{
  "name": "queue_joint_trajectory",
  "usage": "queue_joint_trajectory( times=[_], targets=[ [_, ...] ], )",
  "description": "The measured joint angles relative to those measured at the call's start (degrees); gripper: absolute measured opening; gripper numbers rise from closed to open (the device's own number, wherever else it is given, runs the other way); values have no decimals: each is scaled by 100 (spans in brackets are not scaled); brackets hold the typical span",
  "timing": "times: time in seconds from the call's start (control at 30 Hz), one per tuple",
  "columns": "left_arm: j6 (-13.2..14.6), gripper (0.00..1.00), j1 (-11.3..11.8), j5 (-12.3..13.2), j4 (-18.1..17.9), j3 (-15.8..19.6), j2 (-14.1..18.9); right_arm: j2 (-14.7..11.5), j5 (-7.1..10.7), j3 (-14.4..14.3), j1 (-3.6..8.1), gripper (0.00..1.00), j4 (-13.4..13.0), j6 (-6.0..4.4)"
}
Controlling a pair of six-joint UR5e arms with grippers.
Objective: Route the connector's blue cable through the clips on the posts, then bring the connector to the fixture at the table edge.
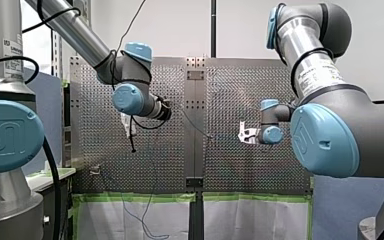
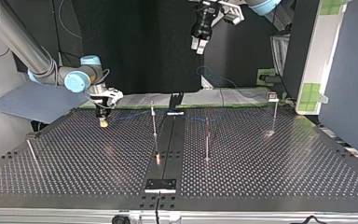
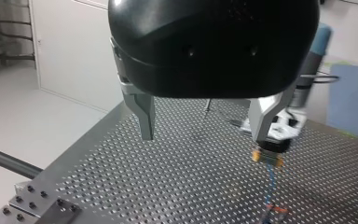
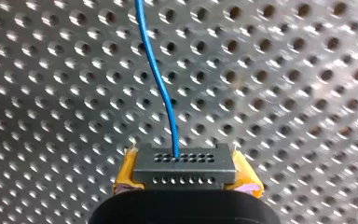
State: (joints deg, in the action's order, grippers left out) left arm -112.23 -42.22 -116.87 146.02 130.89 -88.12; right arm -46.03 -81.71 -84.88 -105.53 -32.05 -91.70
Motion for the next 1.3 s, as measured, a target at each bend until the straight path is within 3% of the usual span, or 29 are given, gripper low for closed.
queue_joint_trajectory(
  times=[0.23, 0.5, 0.67, 0.93, 1.3],
  targets=[
    [22, 100, 26, 1, -57, 81, -2, -352, -359, 8, -46, 0, 231, -17],
    [34, 100, 53, 3, -109, 93, -6, -757, -479, 8, -135, 0, 549, -37],
    [50, 100, 60, 10, -120, 103, -7, -1003, -650, 9, -159, 0, 754, -32],
    [87, 100, 65, 10, -121, 164, -7, -1367, -1006, 59, -105, 0, 1101, 176],
    [169, 100, 64, 11, -91, 177, -7, -1898, -1536, 191, -72, 0, 1630, 338]
  ],
)
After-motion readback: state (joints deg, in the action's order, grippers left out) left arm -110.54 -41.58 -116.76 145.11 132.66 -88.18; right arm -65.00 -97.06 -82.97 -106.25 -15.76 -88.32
